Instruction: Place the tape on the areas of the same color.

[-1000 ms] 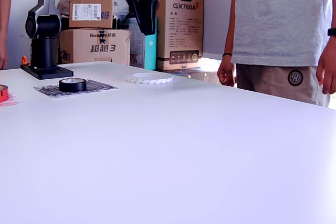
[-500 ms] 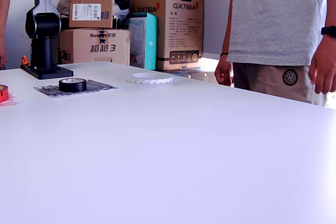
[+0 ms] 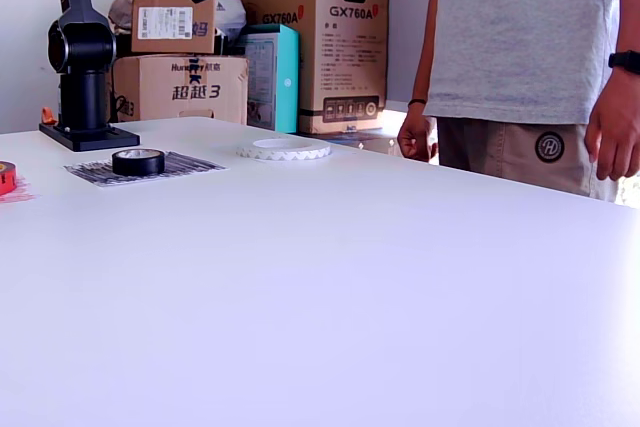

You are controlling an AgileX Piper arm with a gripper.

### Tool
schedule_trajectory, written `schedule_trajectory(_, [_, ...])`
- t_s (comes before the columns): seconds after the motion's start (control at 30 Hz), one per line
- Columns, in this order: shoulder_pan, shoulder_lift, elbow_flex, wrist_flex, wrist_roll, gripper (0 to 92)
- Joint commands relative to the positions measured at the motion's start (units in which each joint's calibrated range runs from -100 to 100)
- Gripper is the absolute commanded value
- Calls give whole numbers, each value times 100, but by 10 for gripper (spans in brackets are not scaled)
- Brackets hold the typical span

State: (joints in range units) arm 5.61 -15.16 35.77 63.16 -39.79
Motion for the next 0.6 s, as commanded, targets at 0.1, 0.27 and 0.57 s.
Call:
schedule_trajectory(0.1, [-86, -1337, 1080, -881, -236, 493])
schedule_trajectory(0.27, [-109, -2011, 1753, -1195, -440, 493])
schedule_trajectory(0.57, [-109, -3068, 2571, -1696, -670, 494])
